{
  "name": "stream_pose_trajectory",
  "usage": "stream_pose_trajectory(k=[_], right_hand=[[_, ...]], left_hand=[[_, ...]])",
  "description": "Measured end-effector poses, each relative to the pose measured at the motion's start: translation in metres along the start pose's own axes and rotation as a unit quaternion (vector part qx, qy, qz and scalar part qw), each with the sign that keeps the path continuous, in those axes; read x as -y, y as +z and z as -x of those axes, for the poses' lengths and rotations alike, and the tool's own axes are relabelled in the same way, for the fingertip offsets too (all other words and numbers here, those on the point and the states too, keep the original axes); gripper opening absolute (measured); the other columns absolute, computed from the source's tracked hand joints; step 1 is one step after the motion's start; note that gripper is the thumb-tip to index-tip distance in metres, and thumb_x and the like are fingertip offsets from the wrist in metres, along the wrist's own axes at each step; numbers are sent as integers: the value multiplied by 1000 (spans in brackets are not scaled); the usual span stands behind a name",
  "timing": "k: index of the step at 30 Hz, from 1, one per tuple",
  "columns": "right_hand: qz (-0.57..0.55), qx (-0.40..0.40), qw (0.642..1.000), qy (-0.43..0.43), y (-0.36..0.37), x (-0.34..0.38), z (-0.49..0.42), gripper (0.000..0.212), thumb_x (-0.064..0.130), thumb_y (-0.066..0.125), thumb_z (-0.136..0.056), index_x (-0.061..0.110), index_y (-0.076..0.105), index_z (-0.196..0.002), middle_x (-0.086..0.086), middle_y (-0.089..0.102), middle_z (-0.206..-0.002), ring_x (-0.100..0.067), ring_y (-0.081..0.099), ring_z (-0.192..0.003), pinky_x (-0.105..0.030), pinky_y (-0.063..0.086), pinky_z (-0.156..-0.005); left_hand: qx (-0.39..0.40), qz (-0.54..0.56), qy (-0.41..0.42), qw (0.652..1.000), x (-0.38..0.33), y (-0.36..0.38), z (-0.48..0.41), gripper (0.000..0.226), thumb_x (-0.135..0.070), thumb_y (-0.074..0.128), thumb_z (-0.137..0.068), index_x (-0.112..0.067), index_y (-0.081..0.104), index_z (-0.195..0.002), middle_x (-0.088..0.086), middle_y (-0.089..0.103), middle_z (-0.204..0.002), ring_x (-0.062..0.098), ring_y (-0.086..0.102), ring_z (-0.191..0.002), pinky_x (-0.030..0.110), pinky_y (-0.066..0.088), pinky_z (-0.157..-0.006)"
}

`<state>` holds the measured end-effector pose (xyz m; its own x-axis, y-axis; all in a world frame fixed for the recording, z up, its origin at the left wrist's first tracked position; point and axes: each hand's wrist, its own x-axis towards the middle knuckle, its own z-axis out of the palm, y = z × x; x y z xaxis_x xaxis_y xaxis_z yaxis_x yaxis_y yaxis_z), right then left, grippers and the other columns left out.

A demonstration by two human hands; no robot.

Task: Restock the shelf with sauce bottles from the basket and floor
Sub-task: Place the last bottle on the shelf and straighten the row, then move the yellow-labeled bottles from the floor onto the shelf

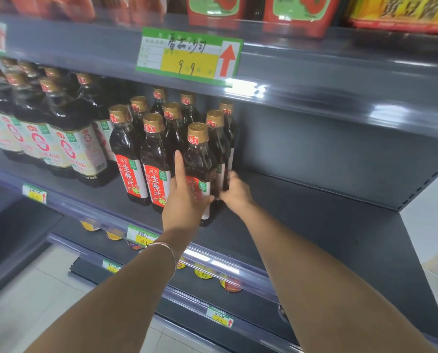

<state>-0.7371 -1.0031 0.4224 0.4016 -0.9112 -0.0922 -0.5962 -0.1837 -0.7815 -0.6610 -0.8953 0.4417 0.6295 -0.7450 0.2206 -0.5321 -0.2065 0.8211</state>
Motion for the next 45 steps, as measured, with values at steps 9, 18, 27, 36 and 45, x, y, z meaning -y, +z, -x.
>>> stream_pose_trajectory(k=[9,18,27,36,45], right_hand=[[106,8,994,23,-21,19,49,61,25,60,-92,14,32,-145,-14,46,-142,-31,48,-128,-36,42,-99],[234,-17,970,67,-9,31,173,38,27,52,-94,19,51,-131,-9,54,-135,-31,51,-123,-40,45,-100],[299,-3,936,185,-22,-5,340,34,25,46,-95,14,56,-126,-8,57,-128,-30,55,-117,-35,46,-95],[207,-82,902,371,-44,-122,542,37,29,49,-94,24,52,-131,-3,52,-134,-22,49,-124,-34,41,-100],[133,-99,859,484,-17,-206,701,37,30,48,-95,25,51,-131,-2,53,-134,-22,51,-122,-36,44,-98]], left_hand=[[20,-75,28,997,0,-43,23,52,-21,55,-90,-21,33,-138,10,43,-134,34,54,-106,41,49,-76],[274,-305,119,904,1,-108,90,23,-28,44,-91,-24,54,-111,7,60,-116,32,58,-106,35,44,-82],[394,-359,256,806,-3,-123,188,23,-29,46,-91,-19,58,-107,5,59,-120,29,56,-112,40,46,-89],[506,-309,378,711,-29,-47,360,25,-30,44,-92,-20,59,-110,5,57,-125,29,56,-114,38,45,-92],[594,-310,423,611,-12,-11,510,23,-27,44,-91,-22,57,-109,3,59,-120,29,57,-110,31,41,-82]])
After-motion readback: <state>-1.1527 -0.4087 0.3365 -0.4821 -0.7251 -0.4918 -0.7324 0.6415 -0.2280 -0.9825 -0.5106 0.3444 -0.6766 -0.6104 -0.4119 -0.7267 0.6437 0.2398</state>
